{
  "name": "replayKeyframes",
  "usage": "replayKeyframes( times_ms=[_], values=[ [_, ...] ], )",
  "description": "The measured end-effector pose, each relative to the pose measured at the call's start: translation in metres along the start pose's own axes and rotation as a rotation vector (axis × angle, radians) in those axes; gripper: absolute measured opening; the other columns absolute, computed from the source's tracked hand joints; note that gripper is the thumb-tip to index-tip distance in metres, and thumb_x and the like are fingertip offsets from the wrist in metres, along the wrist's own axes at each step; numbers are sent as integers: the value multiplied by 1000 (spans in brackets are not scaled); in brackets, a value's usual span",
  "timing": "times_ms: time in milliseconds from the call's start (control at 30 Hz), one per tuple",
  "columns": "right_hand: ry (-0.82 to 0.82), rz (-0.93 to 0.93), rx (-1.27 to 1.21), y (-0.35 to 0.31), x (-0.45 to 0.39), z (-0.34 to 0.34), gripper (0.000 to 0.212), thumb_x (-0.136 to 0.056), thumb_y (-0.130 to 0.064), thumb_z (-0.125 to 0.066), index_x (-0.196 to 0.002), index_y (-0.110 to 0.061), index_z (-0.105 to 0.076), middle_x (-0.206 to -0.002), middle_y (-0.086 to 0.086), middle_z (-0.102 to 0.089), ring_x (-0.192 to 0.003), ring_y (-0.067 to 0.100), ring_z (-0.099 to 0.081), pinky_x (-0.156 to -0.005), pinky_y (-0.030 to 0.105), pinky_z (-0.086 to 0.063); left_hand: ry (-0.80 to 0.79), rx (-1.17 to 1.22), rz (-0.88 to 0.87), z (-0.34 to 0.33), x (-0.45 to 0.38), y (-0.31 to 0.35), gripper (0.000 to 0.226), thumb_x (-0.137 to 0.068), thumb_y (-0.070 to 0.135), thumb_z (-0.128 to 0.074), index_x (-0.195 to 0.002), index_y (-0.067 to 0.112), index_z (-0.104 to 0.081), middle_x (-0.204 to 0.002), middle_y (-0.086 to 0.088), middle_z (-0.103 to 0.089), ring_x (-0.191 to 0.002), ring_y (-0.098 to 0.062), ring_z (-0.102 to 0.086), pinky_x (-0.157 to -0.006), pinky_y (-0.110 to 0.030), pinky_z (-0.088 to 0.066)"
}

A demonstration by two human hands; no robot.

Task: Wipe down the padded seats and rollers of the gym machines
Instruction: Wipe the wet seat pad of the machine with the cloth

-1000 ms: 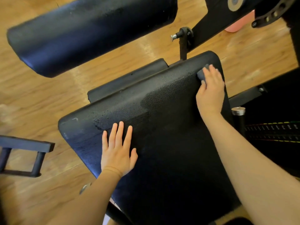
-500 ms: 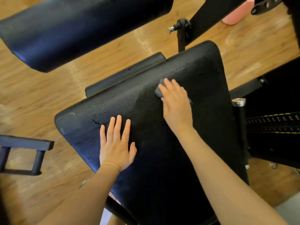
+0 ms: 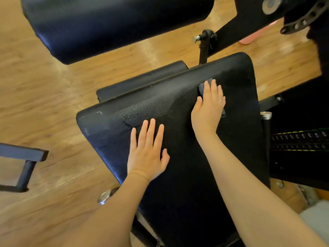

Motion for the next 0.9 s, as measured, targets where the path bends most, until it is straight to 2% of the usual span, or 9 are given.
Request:
replayKeyframes(
  times_ms=[100, 167, 267, 433, 633, 767, 833, 900],
  values=[
    [-21, 53, 22, -30, 23, -8, 50, -97, -13, -40, -145, -12, -27, -154, 6, -21, -143, 23, -13, -115, 38, -8, 6, 29, -29, 4, 0, 1, 65, -83, 41, -39, -140, 9, -38, -147, -17, -36, -137, -30, -22, -112, -48, -9],
    [-27, 88, 18, -49, 40, -13, 50, -97, -11, -41, -144, -11, -28, -154, 7, -22, -143, 24, -15, -114, 38, -8, 35, 89, -41, 10, 5, -3, 67, -82, 37, -54, -141, 10, -38, -149, -14, -35, -139, -27, -21, -113, -48, -7],
    [-41, 123, 27, -72, 58, -20, 51, -96, -11, -42, -145, -11, -28, -154, 7, -22, -142, 24, -15, -114, 38, -9, 52, 142, 81, 17, 28, -39, 76, -76, 35, -65, -141, 9, -36, -150, -14, -33, -140, -28, -22, -111, -55, -11],
    [-64, 208, 34, -120, 90, -36, 51, -95, -11, -45, -144, -11, -30, -153, 8, -24, -142, 26, -17, -114, 41, -12, 6, 192, 276, 9, 72, -103, 81, -82, 54, -40, -146, 8, -20, -155, -16, -11, -143, -31, -7, -107, -60, -10],
    [-97, 521, 7, -187, 153, -61, 54, -85, -7, -55, -137, -8, -42, -145, 11, -39, -136, 30, -31, -109, 42, -18, -18, 317, 364, 0, 84, -129, 102, -74, 69, -35, -149, 9, 0, -156, -9, 2, -145, -21, 7, -110, -56, -10],
    [-206, 813, 40, -191, 185, -66, 49, -86, -10, -40, -135, -10, -44, -143, 10, -43, -135, 27, -29, -111, 38, -16, -39, 372, 351, 0, 82, -136, 107, -70, 68, -39, -148, 9, 6, -156, -8, 5, -144, -18, 11, -110, -53, -10],
    [-271, 989, 100, -182, 195, -67, 50, -84, -10, -46, -134, -11, -43, -142, 10, -44, -134, 26, -28, -112, 39, -18, -97, 404, 341, -1, 81, -138, 115, -69, 72, -46, -145, 15, 19, -153, -2, 21, -141, -14, 25, -111, -51, -1],
    [-317, 1035, 151, -175, 190, -67, 57, -80, -7, -58, -135, -11, -42, -142, 9, -44, -134, 26, -30, -110, 40, -21, -177, 424, 331, -1, 82, -139, 121, -71, 72, -55, -138, 20, 32, -143, 6, 39, -134, -13, 37, -112, -49, 8]
  ],
)
Point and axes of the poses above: each hand's wrist, its own x-axis away from the middle knuckle, its own z-axis out of the back of the hand, y = z × x, the point moved 10 cm from there along -x, towards the middle knuckle
